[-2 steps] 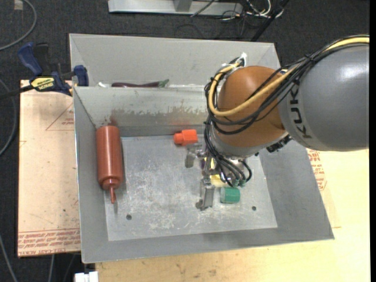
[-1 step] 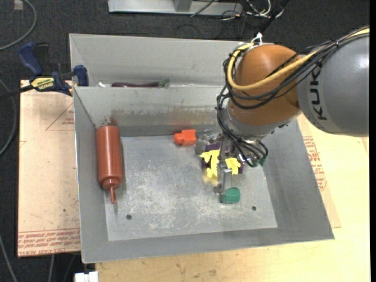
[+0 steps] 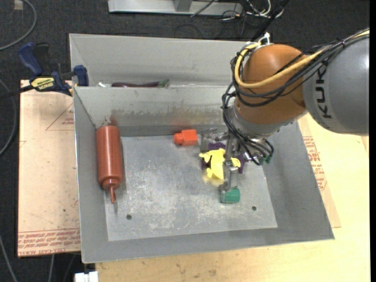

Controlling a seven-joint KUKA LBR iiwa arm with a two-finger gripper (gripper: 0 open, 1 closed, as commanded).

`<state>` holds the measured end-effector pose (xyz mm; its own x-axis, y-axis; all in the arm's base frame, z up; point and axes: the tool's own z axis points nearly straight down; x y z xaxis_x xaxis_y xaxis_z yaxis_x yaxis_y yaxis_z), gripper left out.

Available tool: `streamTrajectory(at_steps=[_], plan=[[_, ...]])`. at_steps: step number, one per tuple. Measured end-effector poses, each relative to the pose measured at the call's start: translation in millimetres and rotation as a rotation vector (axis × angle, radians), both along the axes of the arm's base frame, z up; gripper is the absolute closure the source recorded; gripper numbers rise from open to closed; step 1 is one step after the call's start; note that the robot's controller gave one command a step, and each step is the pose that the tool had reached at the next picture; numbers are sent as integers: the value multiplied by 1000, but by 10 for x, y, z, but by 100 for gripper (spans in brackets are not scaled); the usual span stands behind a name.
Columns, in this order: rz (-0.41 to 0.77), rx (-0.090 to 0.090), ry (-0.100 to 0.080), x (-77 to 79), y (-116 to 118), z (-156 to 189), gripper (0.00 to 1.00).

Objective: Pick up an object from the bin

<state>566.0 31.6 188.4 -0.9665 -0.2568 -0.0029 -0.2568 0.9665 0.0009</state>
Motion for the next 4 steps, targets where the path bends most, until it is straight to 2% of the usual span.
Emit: streamTrajectory(at_steps=[1, 2, 3, 4], plan=[[81, 3, 3, 14, -287, -247, 0], [271, -3, 0, 172, -463, -560, 0], [255, 4, 0, 263, -448, -700, 0], [86, 3, 0, 365, -535, -775, 0]])
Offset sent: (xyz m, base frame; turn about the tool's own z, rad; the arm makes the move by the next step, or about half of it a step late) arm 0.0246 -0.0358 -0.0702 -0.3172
